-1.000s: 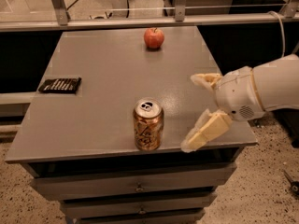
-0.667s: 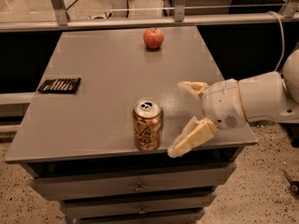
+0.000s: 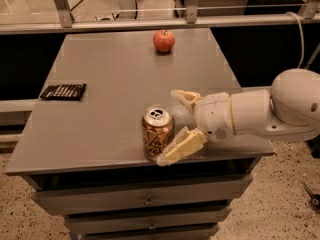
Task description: Knock orange can over
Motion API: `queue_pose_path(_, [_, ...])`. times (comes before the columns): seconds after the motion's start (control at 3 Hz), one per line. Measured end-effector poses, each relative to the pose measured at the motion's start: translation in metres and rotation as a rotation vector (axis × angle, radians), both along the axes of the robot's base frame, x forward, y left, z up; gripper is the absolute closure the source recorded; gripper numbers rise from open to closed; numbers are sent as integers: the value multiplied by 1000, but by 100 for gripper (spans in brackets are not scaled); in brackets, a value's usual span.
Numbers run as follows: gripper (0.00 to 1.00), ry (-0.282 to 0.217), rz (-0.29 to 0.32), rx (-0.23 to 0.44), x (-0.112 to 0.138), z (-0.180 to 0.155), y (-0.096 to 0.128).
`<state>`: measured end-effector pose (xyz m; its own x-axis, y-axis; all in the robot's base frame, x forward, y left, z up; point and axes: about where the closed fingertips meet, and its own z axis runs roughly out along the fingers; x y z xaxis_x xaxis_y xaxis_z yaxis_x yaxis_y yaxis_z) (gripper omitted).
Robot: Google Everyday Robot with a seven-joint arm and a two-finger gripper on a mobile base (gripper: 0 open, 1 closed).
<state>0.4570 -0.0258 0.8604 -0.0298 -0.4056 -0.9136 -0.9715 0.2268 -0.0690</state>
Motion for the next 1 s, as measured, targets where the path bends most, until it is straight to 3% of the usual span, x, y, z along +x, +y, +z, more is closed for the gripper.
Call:
queue_pose_path(0.33, [0,-3,-12,29,27,6,15])
queue_pose_path(0.67, [0,-5,-55,57,80,24,29])
queue_pose_path(1.0, [0,-17,-85,67,113,40,36])
